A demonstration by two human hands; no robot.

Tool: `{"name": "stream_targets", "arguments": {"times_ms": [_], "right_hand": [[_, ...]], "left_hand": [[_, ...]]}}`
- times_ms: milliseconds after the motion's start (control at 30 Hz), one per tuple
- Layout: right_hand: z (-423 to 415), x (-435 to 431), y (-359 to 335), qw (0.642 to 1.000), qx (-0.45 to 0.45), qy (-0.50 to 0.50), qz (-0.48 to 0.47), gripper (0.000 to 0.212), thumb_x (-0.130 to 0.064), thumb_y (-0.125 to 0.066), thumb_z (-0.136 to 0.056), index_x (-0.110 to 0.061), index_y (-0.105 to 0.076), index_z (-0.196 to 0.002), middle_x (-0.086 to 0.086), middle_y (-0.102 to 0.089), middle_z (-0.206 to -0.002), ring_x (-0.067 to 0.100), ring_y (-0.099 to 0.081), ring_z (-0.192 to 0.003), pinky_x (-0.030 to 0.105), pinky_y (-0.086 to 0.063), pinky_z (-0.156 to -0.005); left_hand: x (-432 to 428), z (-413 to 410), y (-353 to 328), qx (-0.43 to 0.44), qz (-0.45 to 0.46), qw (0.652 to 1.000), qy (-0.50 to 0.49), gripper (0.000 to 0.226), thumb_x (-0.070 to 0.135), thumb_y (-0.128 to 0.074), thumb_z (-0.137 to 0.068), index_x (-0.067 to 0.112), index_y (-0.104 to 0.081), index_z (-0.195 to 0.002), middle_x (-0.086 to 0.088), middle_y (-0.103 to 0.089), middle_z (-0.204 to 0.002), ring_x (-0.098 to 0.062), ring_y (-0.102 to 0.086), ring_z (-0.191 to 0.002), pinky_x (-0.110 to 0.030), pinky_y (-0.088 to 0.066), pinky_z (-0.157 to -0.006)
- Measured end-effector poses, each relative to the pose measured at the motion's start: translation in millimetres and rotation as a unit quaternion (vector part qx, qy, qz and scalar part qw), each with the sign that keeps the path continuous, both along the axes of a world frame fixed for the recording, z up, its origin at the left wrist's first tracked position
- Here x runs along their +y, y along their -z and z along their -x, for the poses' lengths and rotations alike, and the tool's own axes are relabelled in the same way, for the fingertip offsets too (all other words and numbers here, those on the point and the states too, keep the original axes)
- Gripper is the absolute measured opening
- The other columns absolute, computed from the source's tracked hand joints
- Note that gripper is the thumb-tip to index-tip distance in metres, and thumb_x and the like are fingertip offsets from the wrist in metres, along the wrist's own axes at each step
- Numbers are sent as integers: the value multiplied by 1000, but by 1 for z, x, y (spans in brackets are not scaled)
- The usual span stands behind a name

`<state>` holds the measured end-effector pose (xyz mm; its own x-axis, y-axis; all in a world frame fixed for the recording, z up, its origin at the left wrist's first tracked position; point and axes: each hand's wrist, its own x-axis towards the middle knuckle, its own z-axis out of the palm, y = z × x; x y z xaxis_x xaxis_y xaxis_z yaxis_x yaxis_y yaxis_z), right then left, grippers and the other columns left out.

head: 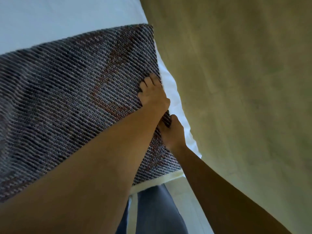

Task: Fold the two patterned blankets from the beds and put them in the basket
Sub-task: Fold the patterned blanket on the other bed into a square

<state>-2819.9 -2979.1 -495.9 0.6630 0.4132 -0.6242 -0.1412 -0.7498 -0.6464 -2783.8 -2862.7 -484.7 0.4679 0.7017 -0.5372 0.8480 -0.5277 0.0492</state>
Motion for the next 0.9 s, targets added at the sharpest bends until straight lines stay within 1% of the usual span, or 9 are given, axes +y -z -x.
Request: {"name": "stream_targets", "arguments": {"times_ms": [133,300,367,433,500,600,733,800,900], "right_hand": [[9,0,-11,999,-19,-45,-14,20,-34,-52,-90,-19,-41,-84,-12,-51,-68,11,-51,-60,24,-36,-48],[28,6,-27,987,-84,-133,-22,20,-34,-49,-90,-19,-36,-88,-10,-45,-67,10,-45,-58,21,-27,-47],[41,11,-35,985,-96,-143,-22,19,-32,-50,-90,-19,-37,-90,-6,-48,-70,15,-47,-60,26,-32,-49],[59,19,-43,985,-101,-139,-13,18,-30,-50,-90,-16,-41,-96,4,-56,-82,23,-53,-71,33,-44,-63],[81,31,-50,981,-110,-159,6,18,-28,-51,-89,-16,-39,-96,10,-58,-90,29,-57,-80,40,-49,-72],[119,49,-57,966,-125,-224,43,19,-22,-49,-88,-12,-38,-100,12,-59,-94,33,-59,-86,37,-44,-69],[180,79,-67,953,-118,-278,33,18,-20,-41,-94,-8,-39,-108,11,-57,-84,34,-62,-82,32,-39,-65],[223,97,-73,942,-116,-315,7,20,-21,-40,-96,-6,-40,-110,12,-57,-84,31,-60,-77,31,-39,-64],[288,124,-76,932,-113,-343,-17,23,-20,-41,-97,-3,-40,-111,16,-60,-83,26,-56,-67,32,-41,-61]], "left_hand": [[8,-4,-7,-1,10,1000,17,91,28,-62,-80,1,-2,-143,-17,-20,-142,-33,-29,-126,-39,-44,-89],[37,3,-31,-97,38,994,-35,43,6,-50,-88,2,-37,-128,-20,-48,-130,-37,-51,-116,-42,-46,-87],[50,18,-40,-155,45,984,-73,29,5,-46,-90,0,-46,-118,-21,-55,-122,-37,-55,-110,-42,-46,-82],[64,39,-48,-196,51,974,-100,23,7,-44,-92,-1,-48,-113,-22,-56,-116,-39,-56,-104,-41,-43,-73],[77,66,-55,-224,52,965,-125,19,10,-42,-93,-1,-48,-109,-23,-57,-109,-38,-57,-95,-40,-39,-67],[101,117,-61,-271,34,947,-172,8,13,-42,-94,6,-46,-92,-15,-54,-89,-24,-50,-66,-34,-35,-56],[140,202,-64,-320,27,916,-241,22,16,-41,-94,13,-36,-73,1,-37,-67,-11,-33,-56,-28,-22,-46],[160,247,-66,-322,28,911,-257,32,18,-42,-94,18,-31,-65,1,-36,-66,-11,-33,-56,-28,-21,-46],[190,314,-67,-312,26,910,-270,32,20,-44,-95,21,-34,-65,2,-39,-65,-11,-36,-56,-28,-24,-46]]}}
